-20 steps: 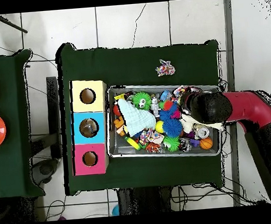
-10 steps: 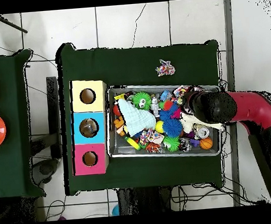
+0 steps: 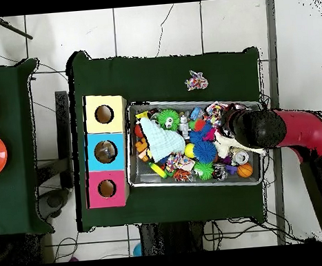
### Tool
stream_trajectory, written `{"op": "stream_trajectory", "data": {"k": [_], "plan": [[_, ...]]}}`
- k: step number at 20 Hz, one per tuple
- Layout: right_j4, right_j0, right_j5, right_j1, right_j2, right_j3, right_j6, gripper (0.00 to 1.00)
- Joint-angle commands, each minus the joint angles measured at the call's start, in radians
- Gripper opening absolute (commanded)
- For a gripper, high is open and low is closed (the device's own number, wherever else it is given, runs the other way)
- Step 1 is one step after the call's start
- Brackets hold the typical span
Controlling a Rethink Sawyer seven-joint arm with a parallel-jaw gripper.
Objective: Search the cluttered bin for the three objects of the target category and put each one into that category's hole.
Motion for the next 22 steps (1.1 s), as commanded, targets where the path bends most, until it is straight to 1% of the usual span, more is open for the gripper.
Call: {"op": "stream_trajectory", "data": {"k": [1,3,4,7,15,19,22], "plan": [[-0.007,0.021,-0.033,-0.003,-0.062,-0.015,0.137,1.00],[-0.037,0.023,-0.038,0.002,-0.045,-0.020,0.071,1.00],[-0.045,0.023,-0.043,0.000,-0.044,-0.020,0.059,1.00],[-0.025,0.021,-0.031,-0.001,-0.049,-0.013,0.075,1.00],[-0.023,0.026,-0.016,0.000,-0.051,-0.008,0.064,1.00],[-0.056,0.049,-0.013,0.016,-0.066,-0.025,0.049,1.00],[-0.062,0.052,-0.020,0.023,-0.070,-0.026,0.044,1.00]]}}
